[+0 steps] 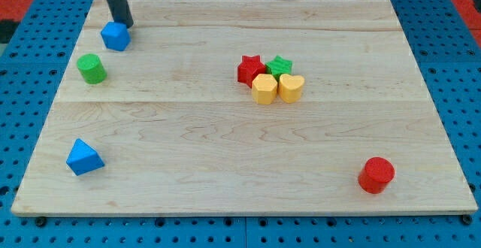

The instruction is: Place the blue cube below the red star

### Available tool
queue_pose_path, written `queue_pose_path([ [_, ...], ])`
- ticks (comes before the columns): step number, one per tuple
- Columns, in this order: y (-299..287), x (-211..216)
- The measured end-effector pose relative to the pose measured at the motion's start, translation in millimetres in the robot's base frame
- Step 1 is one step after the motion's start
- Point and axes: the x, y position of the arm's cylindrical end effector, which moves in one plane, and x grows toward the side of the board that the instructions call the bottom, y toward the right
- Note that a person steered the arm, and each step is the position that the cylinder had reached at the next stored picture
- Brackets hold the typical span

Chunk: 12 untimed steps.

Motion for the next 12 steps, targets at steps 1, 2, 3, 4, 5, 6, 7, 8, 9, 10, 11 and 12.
queue_pose_path([
  [1,-1,32],
  [2,-18,29],
  [3,-24,36],
  [4,-28,54],
  [5,-53,55],
  [6,-48,69],
  [7,-36,92],
  [8,-9,96],
  [9,19,96],
  [10,42,104],
  [11,43,124],
  [12,69,133],
])
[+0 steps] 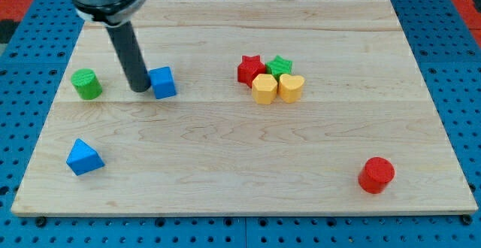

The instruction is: Place the blue cube below the red star

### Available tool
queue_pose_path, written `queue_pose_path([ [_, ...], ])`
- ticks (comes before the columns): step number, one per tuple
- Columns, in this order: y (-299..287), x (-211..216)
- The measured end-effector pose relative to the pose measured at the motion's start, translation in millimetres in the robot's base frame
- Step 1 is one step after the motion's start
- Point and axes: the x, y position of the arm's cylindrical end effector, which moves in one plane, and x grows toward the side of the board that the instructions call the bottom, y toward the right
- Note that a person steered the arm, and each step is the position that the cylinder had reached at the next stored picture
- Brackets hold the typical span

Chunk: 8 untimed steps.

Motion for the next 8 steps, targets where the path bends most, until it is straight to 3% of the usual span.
queue_pose_path([
  [1,32,0],
  [3,28,-40],
  [4,43,-39],
  [5,68,-10],
  [7,28,13],
  [8,52,24],
])
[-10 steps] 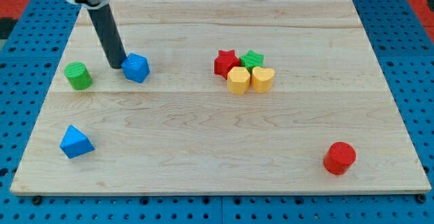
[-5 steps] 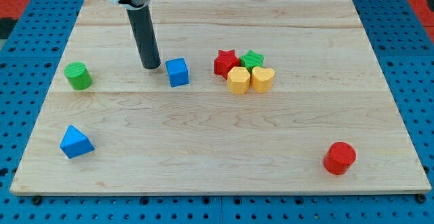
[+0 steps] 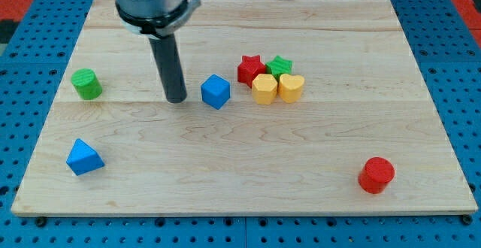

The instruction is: Place the blue cube below the red star

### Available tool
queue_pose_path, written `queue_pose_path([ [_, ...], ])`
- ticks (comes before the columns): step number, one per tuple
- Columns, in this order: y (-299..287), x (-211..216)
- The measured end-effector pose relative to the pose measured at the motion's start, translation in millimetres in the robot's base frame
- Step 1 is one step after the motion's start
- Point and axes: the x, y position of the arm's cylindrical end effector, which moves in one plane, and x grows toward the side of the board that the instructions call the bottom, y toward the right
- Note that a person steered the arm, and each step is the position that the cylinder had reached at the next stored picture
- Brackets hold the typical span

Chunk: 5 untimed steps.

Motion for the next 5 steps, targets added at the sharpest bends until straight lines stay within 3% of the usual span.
queue_pose_path([
  [3,75,1],
  [5,-8,110],
])
